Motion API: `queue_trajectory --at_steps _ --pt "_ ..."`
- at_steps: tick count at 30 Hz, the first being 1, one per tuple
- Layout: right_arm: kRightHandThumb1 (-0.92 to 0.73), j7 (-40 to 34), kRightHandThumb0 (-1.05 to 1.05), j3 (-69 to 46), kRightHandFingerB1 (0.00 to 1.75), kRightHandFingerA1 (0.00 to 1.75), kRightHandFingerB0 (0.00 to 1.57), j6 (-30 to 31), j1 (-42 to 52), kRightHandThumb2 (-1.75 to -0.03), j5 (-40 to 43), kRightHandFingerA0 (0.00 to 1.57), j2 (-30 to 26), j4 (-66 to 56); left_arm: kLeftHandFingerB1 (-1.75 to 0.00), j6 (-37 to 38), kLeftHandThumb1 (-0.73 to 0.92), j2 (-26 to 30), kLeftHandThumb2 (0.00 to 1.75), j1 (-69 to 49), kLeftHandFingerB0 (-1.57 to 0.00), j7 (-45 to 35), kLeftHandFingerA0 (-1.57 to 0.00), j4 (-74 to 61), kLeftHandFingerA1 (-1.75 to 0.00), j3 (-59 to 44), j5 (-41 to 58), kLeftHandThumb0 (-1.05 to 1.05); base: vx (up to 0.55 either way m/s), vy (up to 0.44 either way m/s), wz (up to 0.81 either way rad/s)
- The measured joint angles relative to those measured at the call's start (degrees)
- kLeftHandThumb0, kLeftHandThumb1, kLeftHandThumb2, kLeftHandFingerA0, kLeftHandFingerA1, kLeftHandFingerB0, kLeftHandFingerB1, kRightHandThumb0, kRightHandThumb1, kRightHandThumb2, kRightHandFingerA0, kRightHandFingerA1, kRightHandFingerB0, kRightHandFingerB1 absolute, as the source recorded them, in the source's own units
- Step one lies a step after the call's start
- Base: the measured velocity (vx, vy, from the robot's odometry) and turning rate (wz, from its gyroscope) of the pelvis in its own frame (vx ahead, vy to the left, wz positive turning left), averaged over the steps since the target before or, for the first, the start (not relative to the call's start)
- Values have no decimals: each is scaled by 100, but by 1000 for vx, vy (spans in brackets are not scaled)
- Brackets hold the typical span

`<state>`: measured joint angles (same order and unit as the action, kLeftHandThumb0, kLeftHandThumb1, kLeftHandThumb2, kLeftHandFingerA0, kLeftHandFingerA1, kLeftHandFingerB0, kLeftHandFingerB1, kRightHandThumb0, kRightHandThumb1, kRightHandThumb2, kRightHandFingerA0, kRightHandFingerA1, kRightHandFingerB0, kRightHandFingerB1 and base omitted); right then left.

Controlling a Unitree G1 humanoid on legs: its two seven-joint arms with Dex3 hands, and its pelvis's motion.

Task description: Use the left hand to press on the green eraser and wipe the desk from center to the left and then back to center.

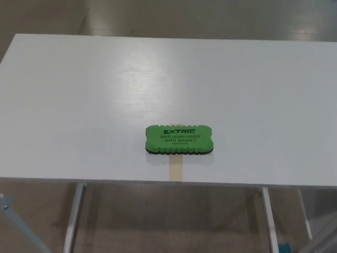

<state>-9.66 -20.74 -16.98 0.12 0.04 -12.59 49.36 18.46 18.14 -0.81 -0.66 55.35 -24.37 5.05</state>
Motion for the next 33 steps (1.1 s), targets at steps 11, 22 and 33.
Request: queue_trajectory --at_steps 11,22,33 --pt "-74 -161 -46 199 35 41 49 -220 297 -63 31 68 204 -458 -37 275 66 -36 75 -166 -23 -115 -33 -494 -42 109 102 -42 0 0 0" --pt "-76 80 -47 708 35 40 46 -470 673 -64 32 63 470 -709 -30 69 83 -25 64 -934 -28 -1194 -59 -3052 -45 791 536 -26 0 0 0" --pt "-77 258 -47 986 35 40 46 -697 713 -64 17 63 451 -449 -75 -253 87 388 65 -1668 -72 -2283 -75 -5039 -82 1818 987 -25 0 0 0"
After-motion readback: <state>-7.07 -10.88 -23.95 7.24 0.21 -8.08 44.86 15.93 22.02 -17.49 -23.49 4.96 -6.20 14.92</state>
